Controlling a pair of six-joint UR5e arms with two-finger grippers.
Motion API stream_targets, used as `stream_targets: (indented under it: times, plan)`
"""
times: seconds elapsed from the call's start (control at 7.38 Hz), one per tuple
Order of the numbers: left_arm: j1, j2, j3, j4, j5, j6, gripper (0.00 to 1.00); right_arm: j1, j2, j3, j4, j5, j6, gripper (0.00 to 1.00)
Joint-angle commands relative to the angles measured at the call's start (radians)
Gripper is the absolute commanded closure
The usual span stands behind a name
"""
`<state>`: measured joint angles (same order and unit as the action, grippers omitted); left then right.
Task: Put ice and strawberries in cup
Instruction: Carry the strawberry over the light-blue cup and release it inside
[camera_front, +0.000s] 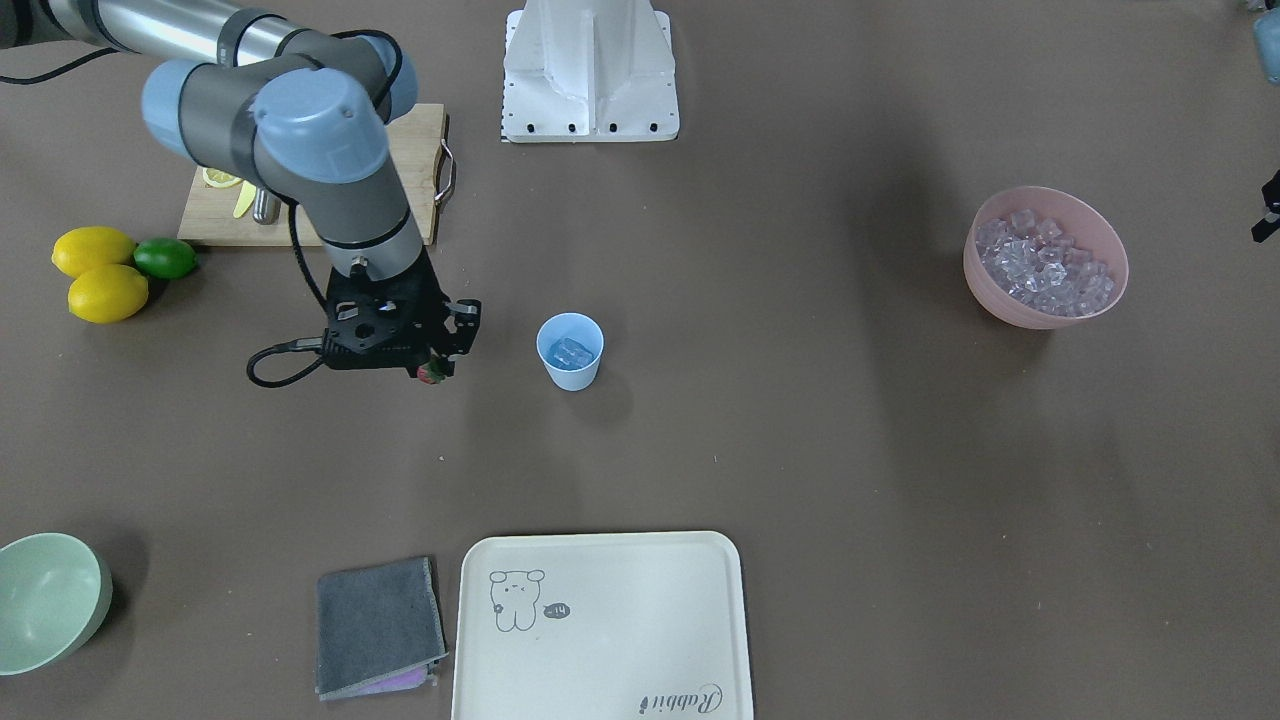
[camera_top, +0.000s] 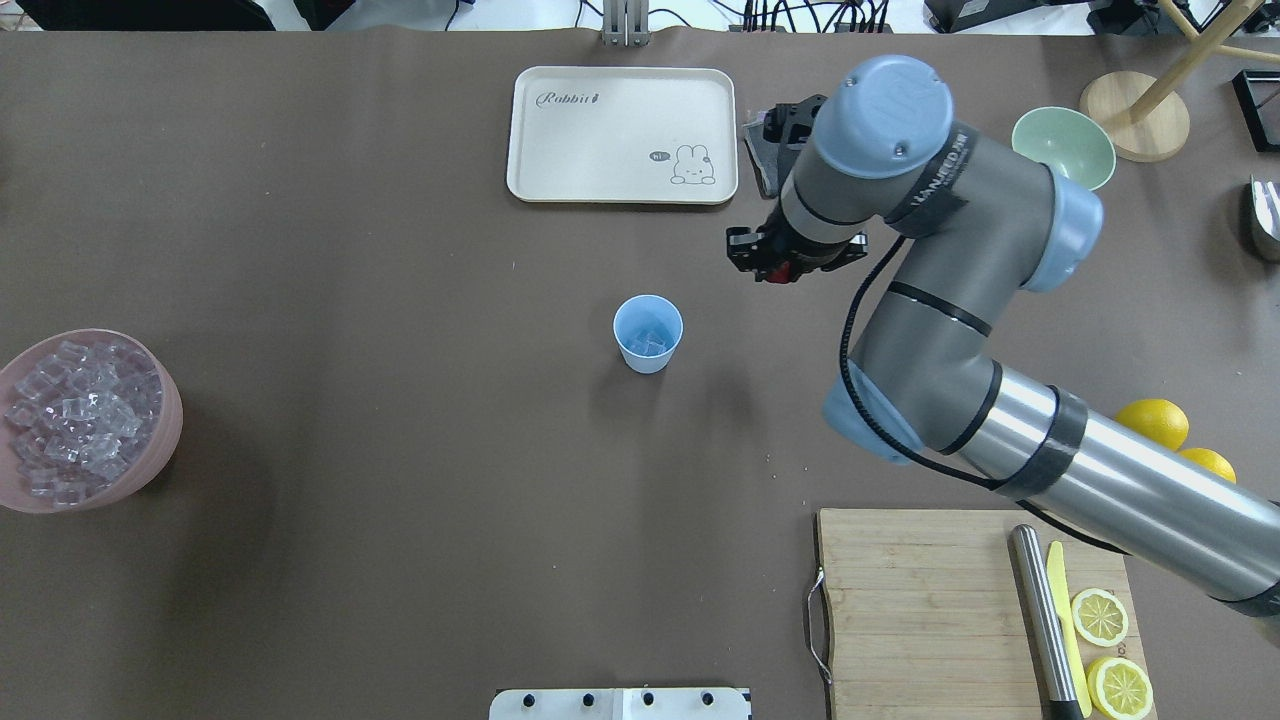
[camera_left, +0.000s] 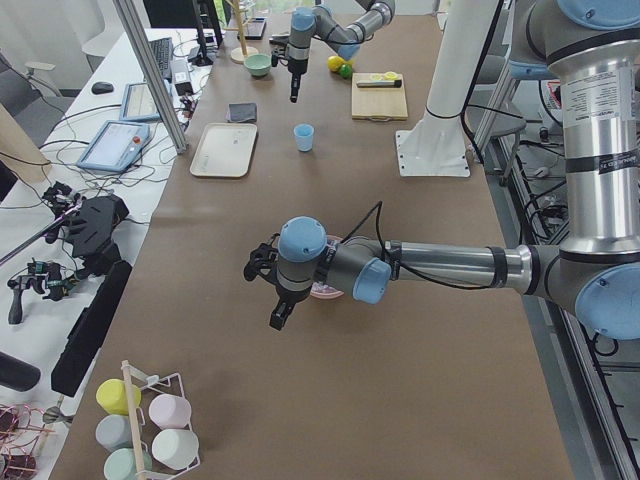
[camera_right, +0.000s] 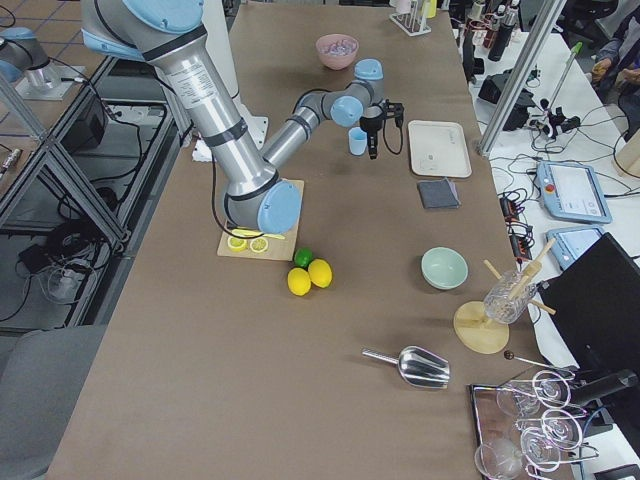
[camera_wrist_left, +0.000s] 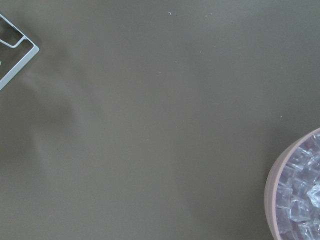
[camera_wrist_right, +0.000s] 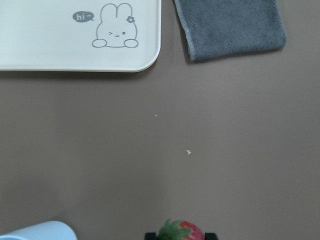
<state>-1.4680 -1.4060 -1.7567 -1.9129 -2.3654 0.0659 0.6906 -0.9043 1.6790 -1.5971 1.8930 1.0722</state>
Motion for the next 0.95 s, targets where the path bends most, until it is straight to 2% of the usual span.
stream_targets:
  times: [0.0,0.14,0.68,0.81]
  plan:
    - [0.000,0.001,-0.003,-0.001,0.002,0.000,0.01,-0.080,0.135,-0.039,-0.098,-0.057,0.099,1.00]
    - [0.000,-0.001,-0.003,-0.002,0.002,0.000,0.01,-0.121,0.168,-0.060,-0.099,-0.104,0.124,1.00]
    - [0.000,0.001,-0.003,-0.002,0.000,0.000,0.01,-0.155,0.211,-0.124,-0.093,-0.140,0.160,1.00]
    - [0.000,0.001,-0.003,-0.002,0.000,0.000,0.01,-0.155,0.211,-0.124,-0.090,-0.141,0.161,0.43]
